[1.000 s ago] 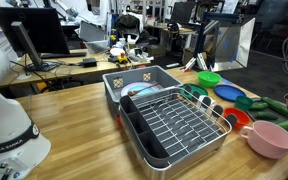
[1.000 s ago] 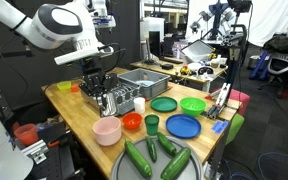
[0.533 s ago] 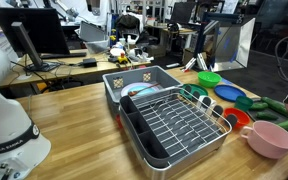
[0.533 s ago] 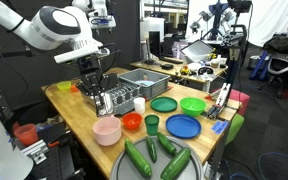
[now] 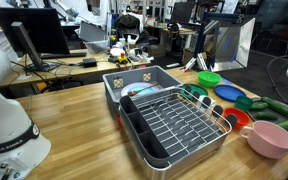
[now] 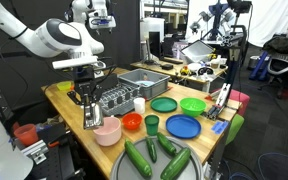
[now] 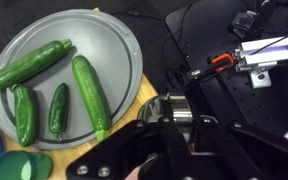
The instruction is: Pour the contents of the jug into the pink mug
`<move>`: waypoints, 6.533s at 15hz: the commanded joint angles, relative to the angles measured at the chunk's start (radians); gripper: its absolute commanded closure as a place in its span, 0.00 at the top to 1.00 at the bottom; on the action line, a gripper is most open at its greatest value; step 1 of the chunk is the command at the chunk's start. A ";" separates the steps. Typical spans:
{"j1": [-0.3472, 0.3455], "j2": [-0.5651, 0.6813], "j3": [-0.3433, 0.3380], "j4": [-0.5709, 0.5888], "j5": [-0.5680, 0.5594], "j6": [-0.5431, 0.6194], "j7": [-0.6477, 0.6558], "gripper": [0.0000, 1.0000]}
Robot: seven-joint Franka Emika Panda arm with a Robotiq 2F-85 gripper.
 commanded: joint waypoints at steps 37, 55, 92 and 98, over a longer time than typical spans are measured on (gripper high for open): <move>0.022 0.612 0.122 0.525 -0.149 -0.566 -0.020 0.04; 0.081 0.784 0.184 0.647 -0.281 -0.802 0.035 0.04; 0.126 0.986 0.225 0.744 -0.423 -1.016 0.130 0.04; 0.128 1.013 0.234 0.757 -0.428 -1.065 0.142 0.04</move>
